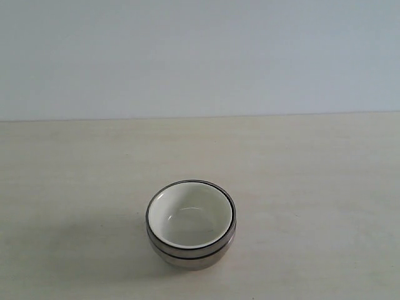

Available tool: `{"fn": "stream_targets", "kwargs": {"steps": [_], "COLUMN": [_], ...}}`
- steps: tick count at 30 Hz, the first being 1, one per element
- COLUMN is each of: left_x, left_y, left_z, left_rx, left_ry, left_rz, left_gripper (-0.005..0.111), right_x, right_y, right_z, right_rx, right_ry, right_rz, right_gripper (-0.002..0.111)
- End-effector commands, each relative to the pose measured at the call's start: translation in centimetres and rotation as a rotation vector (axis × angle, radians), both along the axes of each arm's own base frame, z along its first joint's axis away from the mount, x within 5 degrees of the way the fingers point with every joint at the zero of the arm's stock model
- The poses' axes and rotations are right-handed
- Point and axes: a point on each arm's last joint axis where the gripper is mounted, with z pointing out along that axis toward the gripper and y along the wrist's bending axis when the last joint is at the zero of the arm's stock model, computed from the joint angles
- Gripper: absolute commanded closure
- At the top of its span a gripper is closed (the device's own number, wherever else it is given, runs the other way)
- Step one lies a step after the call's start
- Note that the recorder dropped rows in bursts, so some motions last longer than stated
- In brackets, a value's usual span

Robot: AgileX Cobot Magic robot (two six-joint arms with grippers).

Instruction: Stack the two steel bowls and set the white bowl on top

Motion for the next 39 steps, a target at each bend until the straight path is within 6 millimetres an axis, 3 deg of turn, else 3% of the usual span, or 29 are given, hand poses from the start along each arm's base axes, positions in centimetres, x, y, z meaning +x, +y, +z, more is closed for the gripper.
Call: {"fn": "stream_targets", "kwargs": {"steps": [1,4,39], "left_x": [0.0,0.0,0.0], "left_y": [-0.02,-0.02,-0.02], "left_z": [-0.02,-0.02,-0.02], "left_rx": [-0.005,-0.005,-0.005], "left_ry": [-0.007,-0.007,-0.007], "left_rz": [-0.003,-0.003,-0.003], "left_gripper": [0.103,0.103,0.103], "right_x": [0.6,0.68,0.7], "right_y": [-0.74,-0.5,-0.39], "right_z": [-2.83,-3.27,-3.44], "right_rx": [0.035,-0.027,-0.023], "right_ry": [-0.027,0.022,0.041], "right_rz": [-0.078,-0.061,-0.047], "right_gripper": [0.108,0.108,0.108]}}
